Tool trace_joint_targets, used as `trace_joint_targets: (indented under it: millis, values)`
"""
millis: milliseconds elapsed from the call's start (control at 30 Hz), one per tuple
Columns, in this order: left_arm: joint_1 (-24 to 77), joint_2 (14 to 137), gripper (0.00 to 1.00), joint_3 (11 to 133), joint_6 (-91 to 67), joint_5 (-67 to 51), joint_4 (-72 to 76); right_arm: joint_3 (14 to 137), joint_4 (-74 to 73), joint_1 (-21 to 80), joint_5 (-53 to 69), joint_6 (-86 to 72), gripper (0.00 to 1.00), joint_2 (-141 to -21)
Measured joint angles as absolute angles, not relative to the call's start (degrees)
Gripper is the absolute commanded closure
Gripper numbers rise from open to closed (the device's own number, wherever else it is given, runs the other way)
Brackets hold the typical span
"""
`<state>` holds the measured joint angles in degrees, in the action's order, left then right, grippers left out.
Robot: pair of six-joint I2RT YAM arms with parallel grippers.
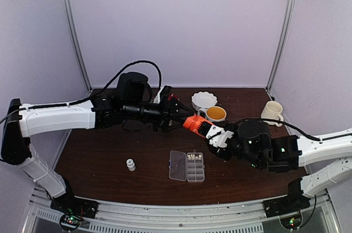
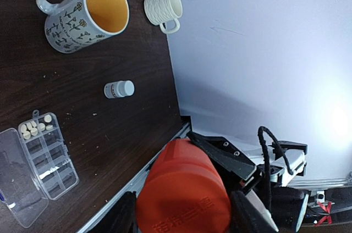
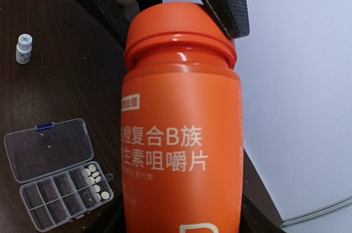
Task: Sort the pills into containers
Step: Screw the lid of the pill bottle onto the pill bottle.
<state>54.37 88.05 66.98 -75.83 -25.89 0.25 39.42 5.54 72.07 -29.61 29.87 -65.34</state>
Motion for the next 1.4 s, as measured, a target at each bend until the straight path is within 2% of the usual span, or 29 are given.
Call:
trace_joint_targets:
  millis: [233,567,933,1133,1400]
  values:
    - [54.37,87.72,0.69,72.20,-66.28,-24.32,-8.95,40.27,3.55,64.75,-10.52,18.37,1.00,-64.10]
    - [54.37,87.70,0.73,73.78,-52.58,-26.59,-10.96,40.27,3.57,56.49,13.69,2.66,1.00,-63.64]
    - [54.39,85.91,0.77,74.63,-36.42,-33.78,-15.11,40.32,4.16,55.11,28.27,-6.79,1.00,-62.89]
    - [54.43,87.33,0.77,78.11,-31.62,-35.97,-19.68,40.34,3.09,55.11,28.88,-6.83,1.00,-61.82]
    - [54.41,84.12,0.77,74.24,-29.28,-38.41,-11.57,40.10,7.66,54.52,33.82,-12.19,1.00,-61.12]
